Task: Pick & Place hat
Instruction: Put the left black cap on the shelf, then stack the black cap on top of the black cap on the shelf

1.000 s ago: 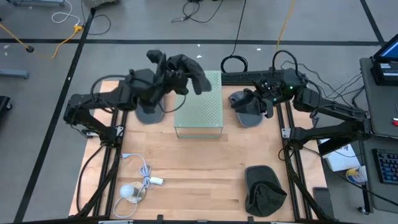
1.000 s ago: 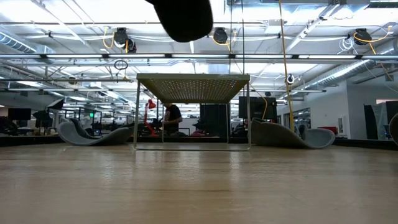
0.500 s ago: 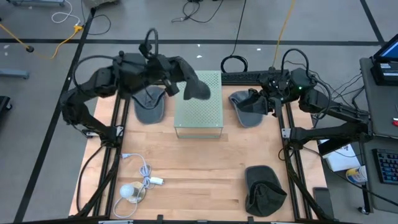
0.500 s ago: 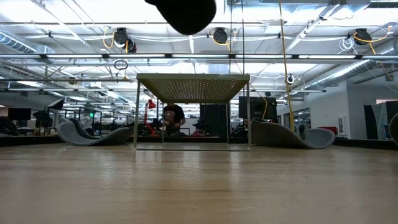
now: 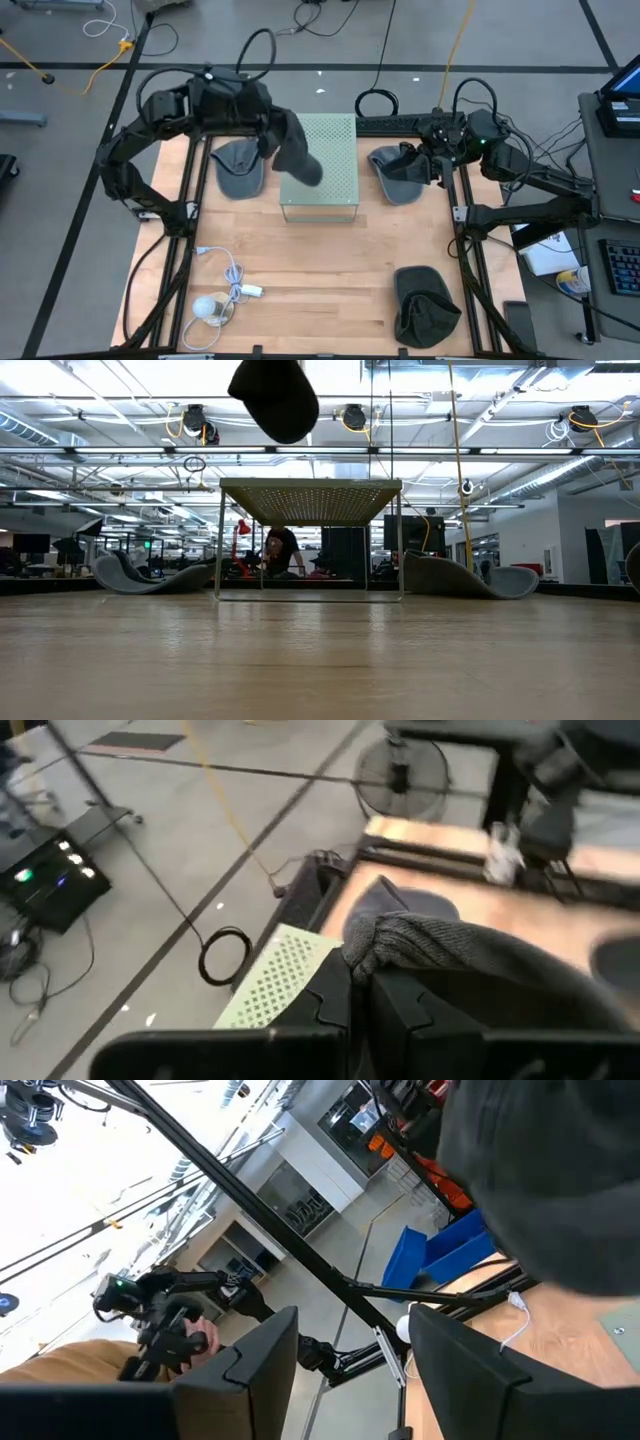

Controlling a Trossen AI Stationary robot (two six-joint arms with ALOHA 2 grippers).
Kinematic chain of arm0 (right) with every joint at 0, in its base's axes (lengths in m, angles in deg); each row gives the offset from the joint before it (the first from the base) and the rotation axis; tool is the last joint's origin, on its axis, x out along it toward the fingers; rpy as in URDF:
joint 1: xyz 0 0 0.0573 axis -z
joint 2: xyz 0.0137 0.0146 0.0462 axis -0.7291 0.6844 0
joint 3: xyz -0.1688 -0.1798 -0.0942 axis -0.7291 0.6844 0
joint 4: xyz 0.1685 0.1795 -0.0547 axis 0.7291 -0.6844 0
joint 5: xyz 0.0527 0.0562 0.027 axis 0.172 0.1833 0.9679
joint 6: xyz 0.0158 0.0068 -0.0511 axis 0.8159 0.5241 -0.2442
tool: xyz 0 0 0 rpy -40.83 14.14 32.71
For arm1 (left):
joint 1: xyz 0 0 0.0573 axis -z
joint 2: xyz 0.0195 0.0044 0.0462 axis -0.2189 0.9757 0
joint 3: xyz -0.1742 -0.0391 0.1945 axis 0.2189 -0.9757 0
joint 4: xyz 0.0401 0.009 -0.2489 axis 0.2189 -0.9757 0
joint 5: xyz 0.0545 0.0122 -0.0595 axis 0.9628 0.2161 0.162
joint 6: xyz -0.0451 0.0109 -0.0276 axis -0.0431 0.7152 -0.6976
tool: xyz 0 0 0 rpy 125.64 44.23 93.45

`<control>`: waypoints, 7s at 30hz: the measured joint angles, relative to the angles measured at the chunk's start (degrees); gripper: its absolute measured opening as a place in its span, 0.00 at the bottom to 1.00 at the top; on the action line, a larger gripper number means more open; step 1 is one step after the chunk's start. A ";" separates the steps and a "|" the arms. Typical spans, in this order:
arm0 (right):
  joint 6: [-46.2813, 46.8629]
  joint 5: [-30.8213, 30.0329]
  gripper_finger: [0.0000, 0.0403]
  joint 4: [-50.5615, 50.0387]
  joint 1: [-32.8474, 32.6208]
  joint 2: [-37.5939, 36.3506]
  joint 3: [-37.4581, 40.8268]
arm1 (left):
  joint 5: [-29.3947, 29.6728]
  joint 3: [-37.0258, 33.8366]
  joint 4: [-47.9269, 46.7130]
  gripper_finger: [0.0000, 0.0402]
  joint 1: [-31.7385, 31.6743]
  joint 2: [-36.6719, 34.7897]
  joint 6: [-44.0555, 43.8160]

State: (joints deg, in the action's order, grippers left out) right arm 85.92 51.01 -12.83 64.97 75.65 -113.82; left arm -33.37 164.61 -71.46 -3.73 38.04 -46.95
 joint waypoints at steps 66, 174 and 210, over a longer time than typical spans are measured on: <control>-4.09 -8.58 0.43 12.66 0.00 0.02 0.00 | 26.92 -0.23 1.25 0.02 0.92 25.83 -54.88; -7.45 -8.84 0.42 11.63 0.13 0.63 2.14 | -4.32 -0.24 -12.37 0.44 9.46 3.74 -10.56; -7.86 17.14 0.56 5.91 0.26 13.41 -0.54 | -10.85 -17.61 2.66 0.44 19.09 -22.56 -1.09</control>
State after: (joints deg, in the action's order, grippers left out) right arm 78.06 68.15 -6.92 65.23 89.06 -114.36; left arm -44.21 147.00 -68.80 15.37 15.48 -48.05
